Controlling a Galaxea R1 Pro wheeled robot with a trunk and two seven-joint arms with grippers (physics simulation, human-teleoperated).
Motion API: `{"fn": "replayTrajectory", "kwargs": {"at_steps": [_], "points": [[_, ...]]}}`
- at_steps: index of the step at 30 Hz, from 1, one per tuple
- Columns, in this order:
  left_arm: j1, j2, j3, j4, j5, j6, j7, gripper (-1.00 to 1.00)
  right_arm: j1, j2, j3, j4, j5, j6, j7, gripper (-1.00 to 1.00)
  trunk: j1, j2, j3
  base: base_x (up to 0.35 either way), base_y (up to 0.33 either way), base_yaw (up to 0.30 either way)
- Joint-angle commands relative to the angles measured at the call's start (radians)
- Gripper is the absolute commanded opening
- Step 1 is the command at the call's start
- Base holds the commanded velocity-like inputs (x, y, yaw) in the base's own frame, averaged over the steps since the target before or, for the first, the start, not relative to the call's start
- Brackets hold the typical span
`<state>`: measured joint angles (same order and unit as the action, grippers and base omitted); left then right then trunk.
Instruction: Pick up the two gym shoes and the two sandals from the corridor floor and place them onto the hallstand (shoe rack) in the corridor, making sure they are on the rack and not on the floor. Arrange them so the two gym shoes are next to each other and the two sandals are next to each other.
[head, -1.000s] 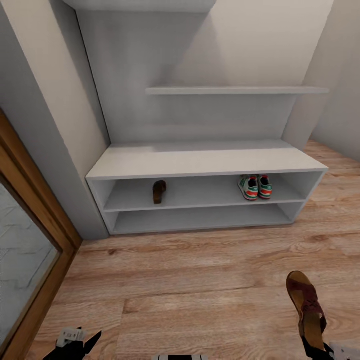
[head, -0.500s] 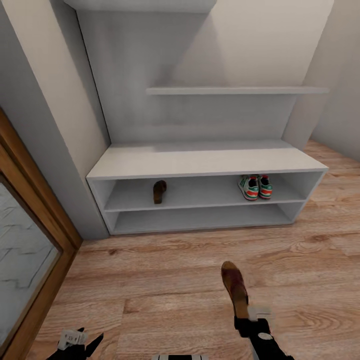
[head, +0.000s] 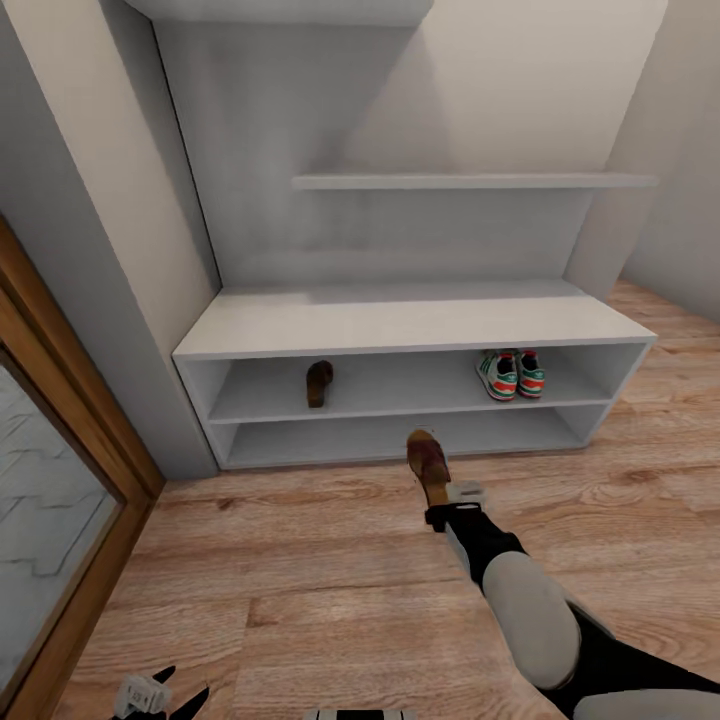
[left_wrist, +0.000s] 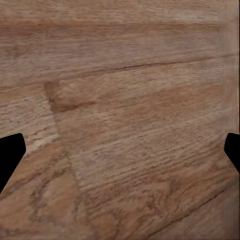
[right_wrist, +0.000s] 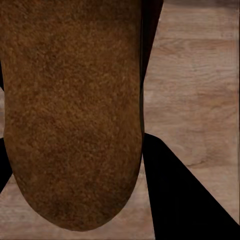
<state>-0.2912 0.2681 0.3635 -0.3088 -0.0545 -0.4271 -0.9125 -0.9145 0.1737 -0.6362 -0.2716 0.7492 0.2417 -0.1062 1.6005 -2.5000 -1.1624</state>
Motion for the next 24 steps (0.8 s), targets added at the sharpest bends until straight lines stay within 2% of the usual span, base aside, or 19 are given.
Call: {"fn": "replayTrajectory", "kwargs": {"at_steps": [1, 2, 5, 20, 24], "points": [[-0.001, -0.001, 0.007, 0.000, -0.006, -0.007, -0.011, 1.00, -0.008, 0.001, -0.006, 0.005, -0.001, 0.006, -0.002, -1.00, 0.000, 0.000, -0.001, 0.000, 0.000, 0.000], [0.000, -0.002, 0.006, 0.000, -0.008, -0.019, -0.045, 1.00, -0.057, 0.001, -0.005, 0.023, -0.014, 0.012, -0.001, -1.00, 0.000, 0.000, -0.001, 0.000, 0.000, 0.000], [0.000, -0.004, 0.005, -0.001, -0.008, -0.022, -0.060, 1.00, -0.070, 0.001, -0.005, 0.022, -0.015, 0.010, 0.001, -1.00, 0.000, 0.000, -0.001, 0.000, 0.000, 0.000], [0.000, -0.009, 0.011, -0.001, -0.006, -0.019, -0.062, 1.00, -0.073, 0.001, -0.004, 0.023, -0.016, 0.010, -0.002, -1.00, 0.000, 0.000, -0.004, 0.002, 0.000, 0.025], [0.000, -0.010, 0.009, -0.001, -0.007, -0.019, -0.060, 1.00, -0.073, 0.001, -0.002, 0.021, -0.015, 0.010, -0.003, -1.00, 0.000, 0.000, -0.006, 0.201, -0.118, 0.056]]}}
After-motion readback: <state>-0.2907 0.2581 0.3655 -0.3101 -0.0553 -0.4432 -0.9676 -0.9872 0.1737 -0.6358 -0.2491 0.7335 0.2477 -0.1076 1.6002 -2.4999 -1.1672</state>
